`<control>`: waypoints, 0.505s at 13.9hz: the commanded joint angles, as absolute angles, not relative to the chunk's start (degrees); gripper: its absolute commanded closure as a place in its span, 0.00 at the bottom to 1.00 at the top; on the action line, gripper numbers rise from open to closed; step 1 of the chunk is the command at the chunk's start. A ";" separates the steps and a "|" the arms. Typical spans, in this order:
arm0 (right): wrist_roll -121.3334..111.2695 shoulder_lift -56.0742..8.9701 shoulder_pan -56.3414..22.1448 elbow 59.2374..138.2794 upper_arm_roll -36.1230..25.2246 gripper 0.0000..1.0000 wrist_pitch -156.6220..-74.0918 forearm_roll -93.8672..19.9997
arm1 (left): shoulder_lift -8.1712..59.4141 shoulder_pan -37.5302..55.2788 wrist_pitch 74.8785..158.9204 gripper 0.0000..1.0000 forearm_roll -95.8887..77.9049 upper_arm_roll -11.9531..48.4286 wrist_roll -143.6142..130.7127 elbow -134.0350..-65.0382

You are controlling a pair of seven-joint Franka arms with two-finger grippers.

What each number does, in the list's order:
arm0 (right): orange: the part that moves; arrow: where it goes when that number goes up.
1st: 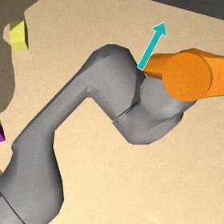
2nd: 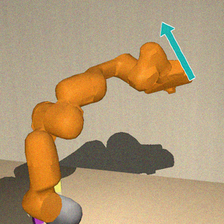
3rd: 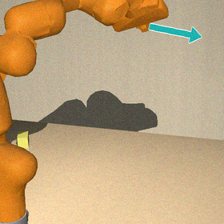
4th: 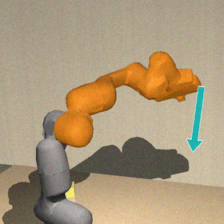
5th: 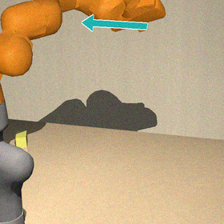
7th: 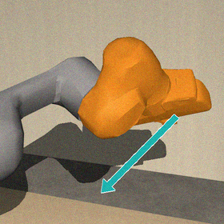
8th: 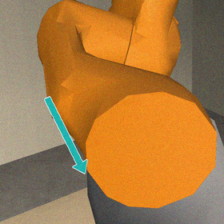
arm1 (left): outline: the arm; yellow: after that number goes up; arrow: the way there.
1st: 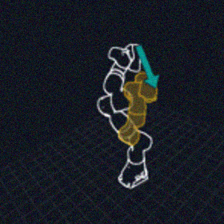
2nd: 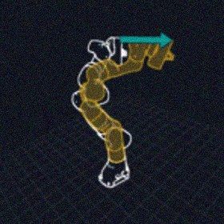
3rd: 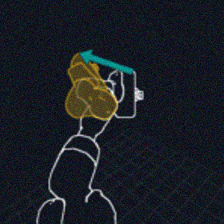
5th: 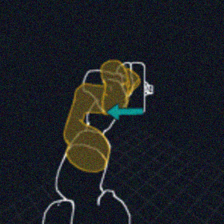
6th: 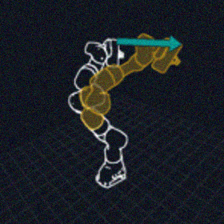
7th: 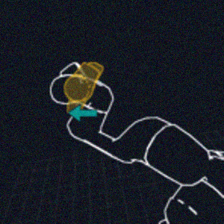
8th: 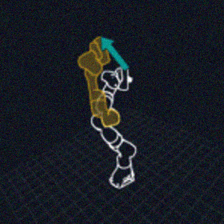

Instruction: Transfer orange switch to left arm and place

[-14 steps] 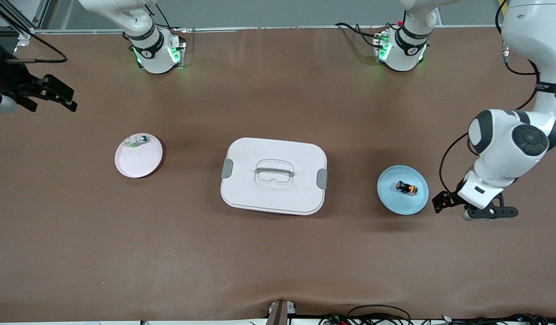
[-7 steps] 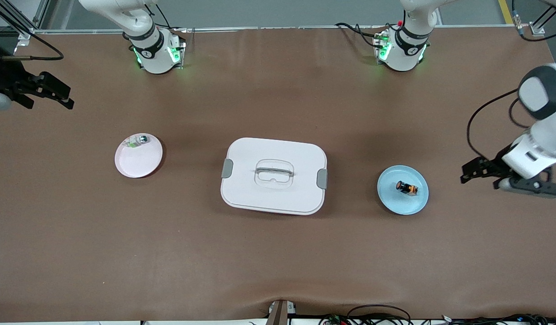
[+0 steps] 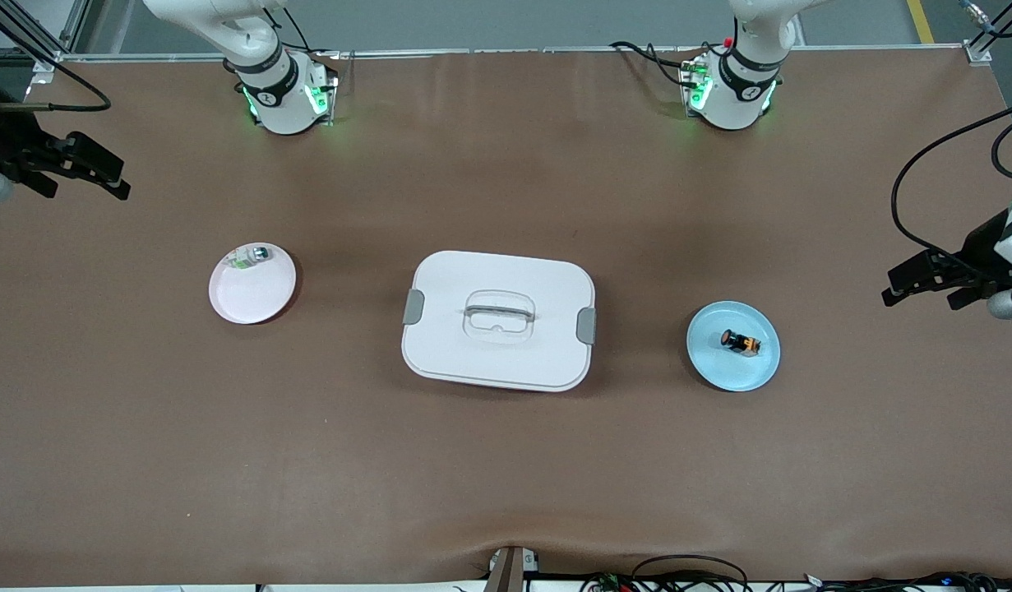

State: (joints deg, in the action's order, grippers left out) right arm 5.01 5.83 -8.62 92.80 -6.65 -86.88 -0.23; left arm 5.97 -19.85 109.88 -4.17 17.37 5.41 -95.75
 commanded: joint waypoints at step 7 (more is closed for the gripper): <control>5.71 6.42 -8.09 92.81 -6.33 0.00 -86.84 0.09 | 2.99 -13.65 105.74 0.00 -2.83 13.65 3.96 -92.81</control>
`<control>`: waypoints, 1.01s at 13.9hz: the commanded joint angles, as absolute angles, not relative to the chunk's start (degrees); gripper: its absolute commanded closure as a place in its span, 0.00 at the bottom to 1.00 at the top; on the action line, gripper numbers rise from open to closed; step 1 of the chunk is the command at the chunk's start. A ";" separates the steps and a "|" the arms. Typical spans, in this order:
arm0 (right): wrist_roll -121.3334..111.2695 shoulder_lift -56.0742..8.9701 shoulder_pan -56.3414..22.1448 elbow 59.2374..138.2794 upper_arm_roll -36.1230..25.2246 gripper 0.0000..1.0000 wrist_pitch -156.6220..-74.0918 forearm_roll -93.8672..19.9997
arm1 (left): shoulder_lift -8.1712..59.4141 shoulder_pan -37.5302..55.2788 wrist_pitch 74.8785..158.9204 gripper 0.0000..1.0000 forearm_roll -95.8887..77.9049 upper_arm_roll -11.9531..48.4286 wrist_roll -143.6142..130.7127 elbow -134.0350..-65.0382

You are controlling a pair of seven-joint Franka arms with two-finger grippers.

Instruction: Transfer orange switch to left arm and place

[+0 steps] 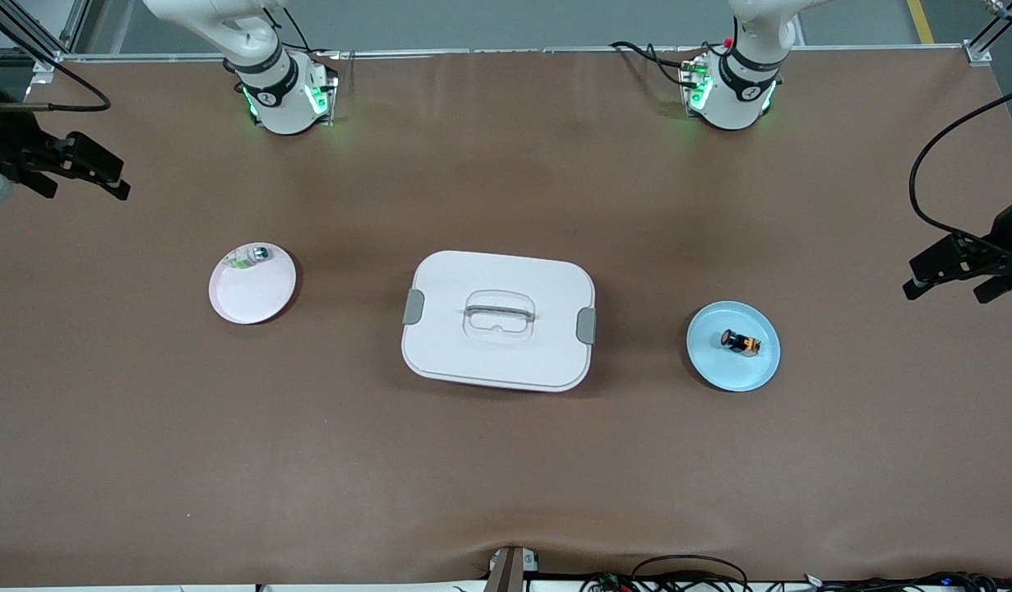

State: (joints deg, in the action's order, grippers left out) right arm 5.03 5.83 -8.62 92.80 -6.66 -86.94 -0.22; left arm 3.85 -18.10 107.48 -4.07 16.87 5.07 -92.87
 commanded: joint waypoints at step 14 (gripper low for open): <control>5.71 6.42 -8.09 92.99 -6.33 0.00 -87.01 0.09 | -2.20 -0.44 96.16 0.00 -1.67 1.31 1.14 -92.72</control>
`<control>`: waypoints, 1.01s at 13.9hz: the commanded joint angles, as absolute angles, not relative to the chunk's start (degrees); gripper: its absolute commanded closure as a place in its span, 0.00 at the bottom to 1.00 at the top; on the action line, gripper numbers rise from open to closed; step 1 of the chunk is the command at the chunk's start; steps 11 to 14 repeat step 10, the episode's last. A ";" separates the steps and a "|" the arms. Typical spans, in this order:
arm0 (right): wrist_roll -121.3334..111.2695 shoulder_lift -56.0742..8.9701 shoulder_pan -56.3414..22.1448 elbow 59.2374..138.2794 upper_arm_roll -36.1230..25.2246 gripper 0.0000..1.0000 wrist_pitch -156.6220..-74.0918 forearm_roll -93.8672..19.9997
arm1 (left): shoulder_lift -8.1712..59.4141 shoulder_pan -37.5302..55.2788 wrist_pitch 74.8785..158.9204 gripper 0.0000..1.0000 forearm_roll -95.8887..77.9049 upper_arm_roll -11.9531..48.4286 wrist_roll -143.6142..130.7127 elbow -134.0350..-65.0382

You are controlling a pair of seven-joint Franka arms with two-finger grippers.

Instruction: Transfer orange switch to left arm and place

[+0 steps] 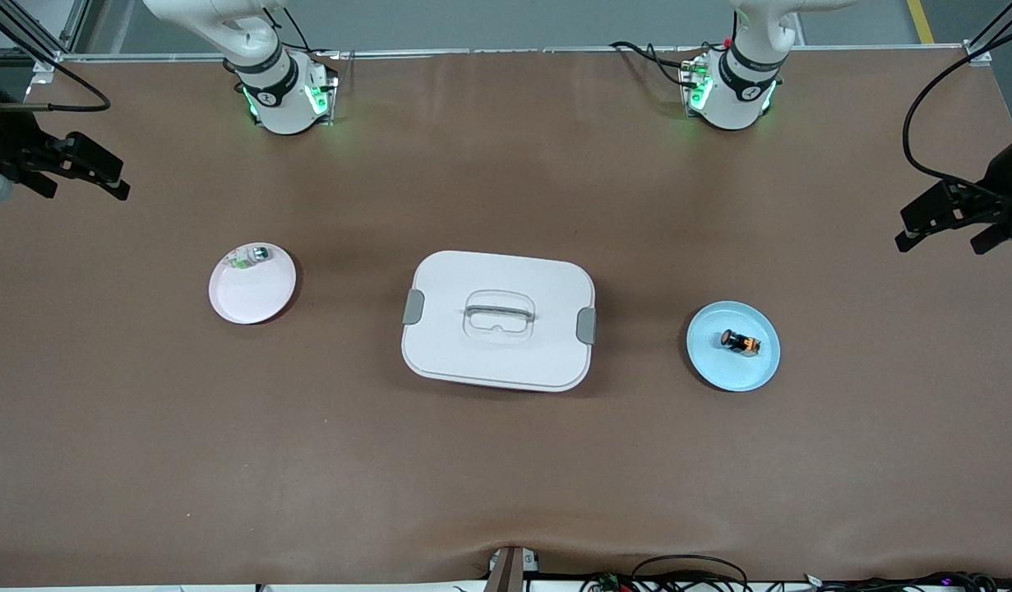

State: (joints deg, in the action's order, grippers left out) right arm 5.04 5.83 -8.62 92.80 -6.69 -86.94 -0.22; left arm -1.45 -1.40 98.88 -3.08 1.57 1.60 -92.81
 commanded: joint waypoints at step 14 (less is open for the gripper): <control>5.71 6.15 -8.09 92.99 -6.33 0.00 -87.10 0.09 | -0.70 -0.53 90.44 0.00 -0.97 1.41 0.62 -89.65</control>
